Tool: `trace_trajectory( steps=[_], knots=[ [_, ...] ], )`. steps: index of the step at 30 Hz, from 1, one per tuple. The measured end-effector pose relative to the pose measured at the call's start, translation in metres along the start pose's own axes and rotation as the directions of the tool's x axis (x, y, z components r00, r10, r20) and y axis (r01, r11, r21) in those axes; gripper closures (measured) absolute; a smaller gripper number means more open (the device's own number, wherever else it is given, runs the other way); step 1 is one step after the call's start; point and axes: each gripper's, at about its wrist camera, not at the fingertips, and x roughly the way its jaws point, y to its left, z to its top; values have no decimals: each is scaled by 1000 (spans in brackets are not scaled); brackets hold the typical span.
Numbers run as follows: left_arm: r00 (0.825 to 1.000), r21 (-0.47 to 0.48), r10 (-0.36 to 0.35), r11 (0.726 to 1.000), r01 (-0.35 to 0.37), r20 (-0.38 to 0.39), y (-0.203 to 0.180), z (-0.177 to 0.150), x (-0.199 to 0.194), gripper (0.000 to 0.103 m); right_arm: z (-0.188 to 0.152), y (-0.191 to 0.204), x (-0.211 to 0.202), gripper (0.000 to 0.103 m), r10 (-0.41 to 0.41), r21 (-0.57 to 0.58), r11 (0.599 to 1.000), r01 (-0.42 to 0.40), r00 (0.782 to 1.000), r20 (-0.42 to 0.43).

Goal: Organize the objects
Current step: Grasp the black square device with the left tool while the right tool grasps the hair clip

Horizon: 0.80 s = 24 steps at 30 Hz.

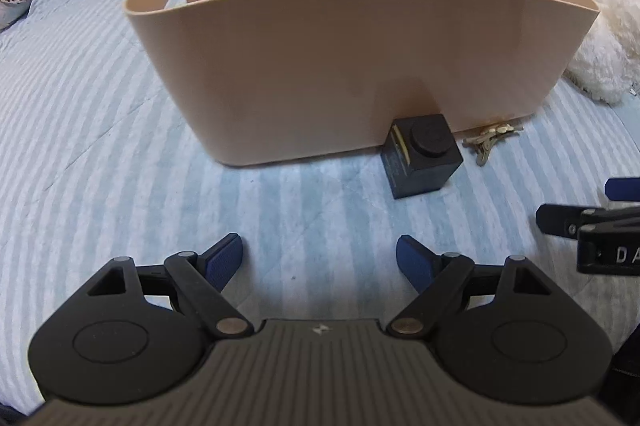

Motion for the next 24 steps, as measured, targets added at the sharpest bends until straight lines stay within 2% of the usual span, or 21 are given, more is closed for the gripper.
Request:
trace_trajectory(
  steps=[8, 15, 24],
  knots=[
    [999, -18, -44, 999, 44, 16, -5, 10, 7, 17, 1, -2, 7, 14, -11, 12, 1000, 11, 1000, -21],
    [998, -34, -57, 998, 58, 31, -13, 18, 16, 11, 3, -6, 10, 14, -16, 30, 999, 17, 1000, -26],
    [997, -40, -67, 997, 69, 39, -15, 18, 17, 9, 6, -15, 14, 13, -26, 72, 997, 28, 1000, -17]
  ],
)
